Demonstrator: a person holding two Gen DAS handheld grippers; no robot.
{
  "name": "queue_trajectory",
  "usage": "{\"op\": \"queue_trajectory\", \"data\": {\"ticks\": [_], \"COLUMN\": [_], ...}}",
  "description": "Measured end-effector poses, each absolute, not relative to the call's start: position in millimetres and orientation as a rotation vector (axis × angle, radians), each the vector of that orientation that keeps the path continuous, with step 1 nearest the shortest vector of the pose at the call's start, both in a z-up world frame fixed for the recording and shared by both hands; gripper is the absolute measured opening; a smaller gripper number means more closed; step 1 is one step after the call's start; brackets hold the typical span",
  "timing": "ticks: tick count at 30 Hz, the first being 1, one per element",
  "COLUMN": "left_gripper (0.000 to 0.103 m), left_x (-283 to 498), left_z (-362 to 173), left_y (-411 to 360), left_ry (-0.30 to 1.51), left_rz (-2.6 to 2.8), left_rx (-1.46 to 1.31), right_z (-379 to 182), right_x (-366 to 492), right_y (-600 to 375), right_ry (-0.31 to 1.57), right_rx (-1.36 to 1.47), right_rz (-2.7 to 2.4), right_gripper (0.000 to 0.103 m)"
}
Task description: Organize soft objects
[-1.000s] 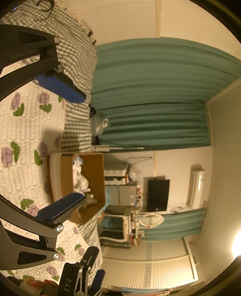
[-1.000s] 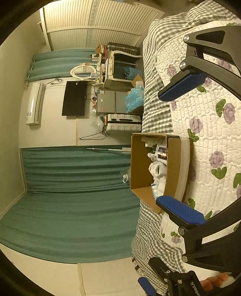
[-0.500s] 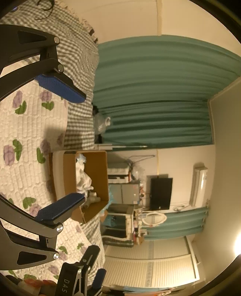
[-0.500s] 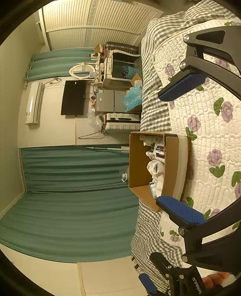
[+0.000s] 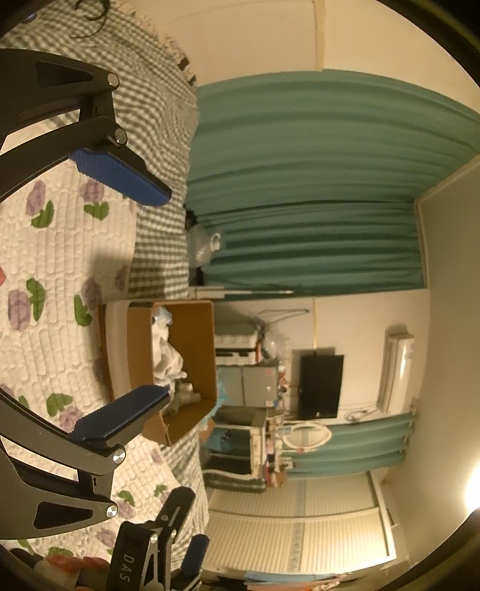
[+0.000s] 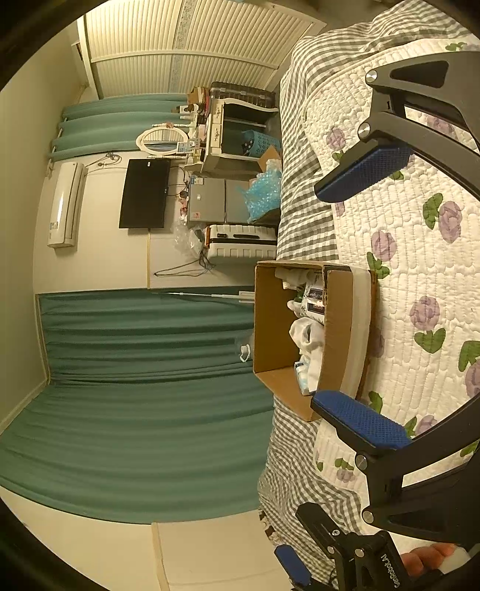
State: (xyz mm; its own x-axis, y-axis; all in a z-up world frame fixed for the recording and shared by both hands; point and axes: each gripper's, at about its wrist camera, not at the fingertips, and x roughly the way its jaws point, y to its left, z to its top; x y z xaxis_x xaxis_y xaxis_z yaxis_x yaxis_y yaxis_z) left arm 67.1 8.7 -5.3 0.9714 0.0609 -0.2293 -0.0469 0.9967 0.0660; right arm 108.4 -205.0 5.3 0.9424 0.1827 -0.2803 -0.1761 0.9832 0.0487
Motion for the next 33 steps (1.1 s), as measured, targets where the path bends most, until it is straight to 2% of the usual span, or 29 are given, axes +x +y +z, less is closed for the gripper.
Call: {"op": "queue_trajectory", "data": {"ticks": [33], "left_gripper": [0.099], "left_x": [65.7], "left_z": [-4.8], "left_y": [9.8], "left_ry": [0.239], "left_rz": [0.055], "left_rx": [0.059], "right_z": [-1.6], "right_x": [113.5], "right_y": [-201.4], "right_ry": [0.308], "right_rx": [0.021], "right_rz": [0.191], "right_gripper": [0.102]}}
